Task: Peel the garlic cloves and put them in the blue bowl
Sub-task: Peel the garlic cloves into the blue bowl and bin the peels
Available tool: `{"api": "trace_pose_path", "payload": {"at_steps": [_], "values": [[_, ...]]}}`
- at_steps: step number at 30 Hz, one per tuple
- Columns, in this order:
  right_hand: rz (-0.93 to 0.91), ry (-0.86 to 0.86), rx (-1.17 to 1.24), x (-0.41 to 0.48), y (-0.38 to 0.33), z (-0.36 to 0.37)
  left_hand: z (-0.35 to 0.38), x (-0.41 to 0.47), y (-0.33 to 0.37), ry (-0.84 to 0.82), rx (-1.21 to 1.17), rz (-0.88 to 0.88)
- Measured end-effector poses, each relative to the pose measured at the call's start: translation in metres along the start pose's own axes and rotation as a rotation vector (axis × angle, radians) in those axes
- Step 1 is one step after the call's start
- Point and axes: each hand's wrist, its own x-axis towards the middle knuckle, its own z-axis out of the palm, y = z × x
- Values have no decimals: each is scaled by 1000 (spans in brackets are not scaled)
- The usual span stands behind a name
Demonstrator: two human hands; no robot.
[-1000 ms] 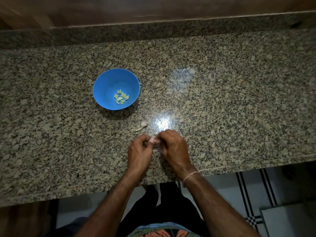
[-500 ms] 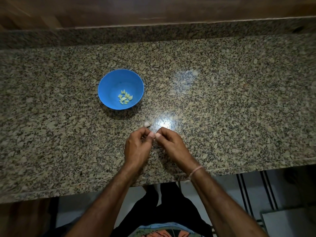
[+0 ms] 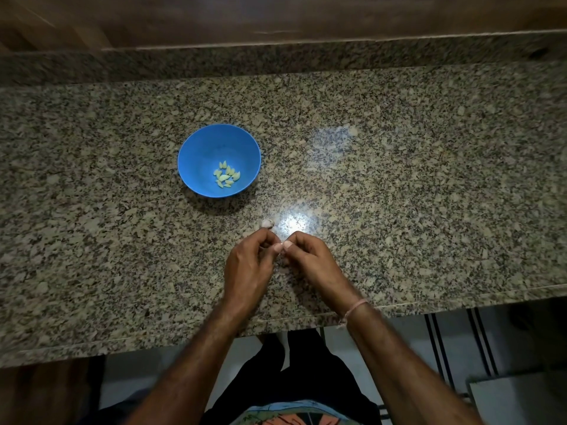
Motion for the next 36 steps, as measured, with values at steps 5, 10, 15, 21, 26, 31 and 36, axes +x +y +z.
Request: {"api": "trace_pose_path", "payload": {"at_steps": [5,10,15,21,26,31,36], "values": [[-214,94,-313,0,3,-2,3,2,-3,-18,82,-93],[-85,63,-198,0,-1,-5,2,3,-1,14,5,-115],[-93,53,-234,2,3,-8,2,4,2,53,151,54],[-494,161,-800,13,4,-14,0,10,5,-204,-172,-255],[-116,59,-291,6,-8,-11,0,5,4,-21,166,32],[172,-11,183,2,-12,-10,5,7,2,70,237,151],[-261,91,-387,5,-1,-10,0,15,5,-257,-497,-387]]}}
